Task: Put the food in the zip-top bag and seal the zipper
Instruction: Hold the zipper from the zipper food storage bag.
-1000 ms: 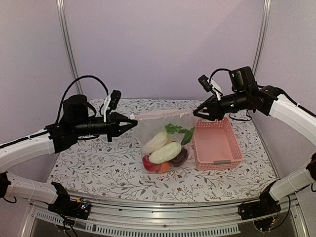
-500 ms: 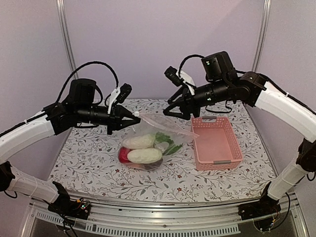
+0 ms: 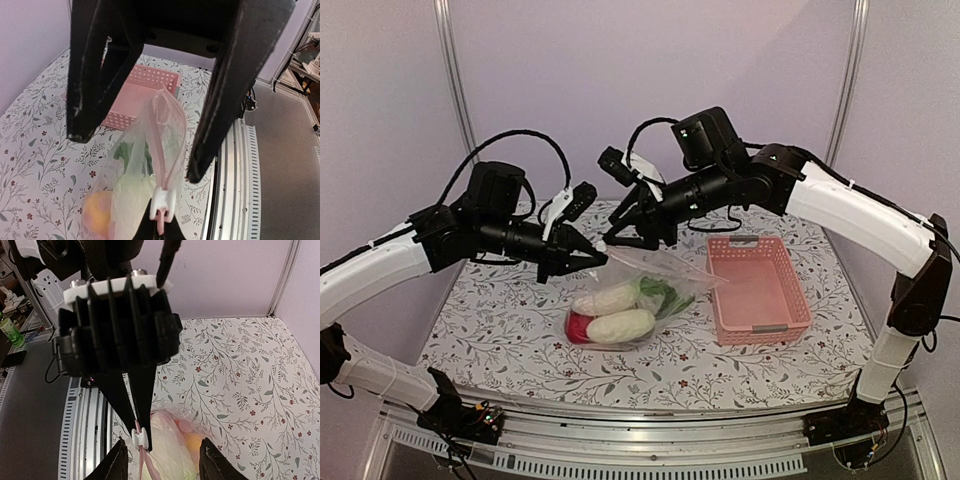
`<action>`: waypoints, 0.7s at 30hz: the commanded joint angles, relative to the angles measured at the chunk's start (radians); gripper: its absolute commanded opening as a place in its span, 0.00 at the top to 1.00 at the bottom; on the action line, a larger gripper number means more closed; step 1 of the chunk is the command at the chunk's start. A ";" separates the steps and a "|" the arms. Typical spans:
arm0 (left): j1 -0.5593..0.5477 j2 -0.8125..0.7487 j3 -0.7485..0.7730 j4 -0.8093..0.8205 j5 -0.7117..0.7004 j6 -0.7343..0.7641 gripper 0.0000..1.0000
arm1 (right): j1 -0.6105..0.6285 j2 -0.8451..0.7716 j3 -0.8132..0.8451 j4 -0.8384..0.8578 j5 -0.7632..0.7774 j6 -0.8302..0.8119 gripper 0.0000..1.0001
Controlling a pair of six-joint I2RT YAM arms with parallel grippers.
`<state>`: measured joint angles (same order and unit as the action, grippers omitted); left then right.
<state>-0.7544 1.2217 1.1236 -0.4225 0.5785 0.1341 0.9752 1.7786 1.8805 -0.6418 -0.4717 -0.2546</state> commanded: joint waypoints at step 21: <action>-0.008 -0.003 0.036 0.001 0.035 -0.016 1.00 | 0.020 0.041 -0.008 -0.016 -0.108 -0.023 0.74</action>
<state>-0.7547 1.2217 1.1309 -0.4294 0.5953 0.1230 0.9878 1.8080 1.8706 -0.6441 -0.5705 -0.2672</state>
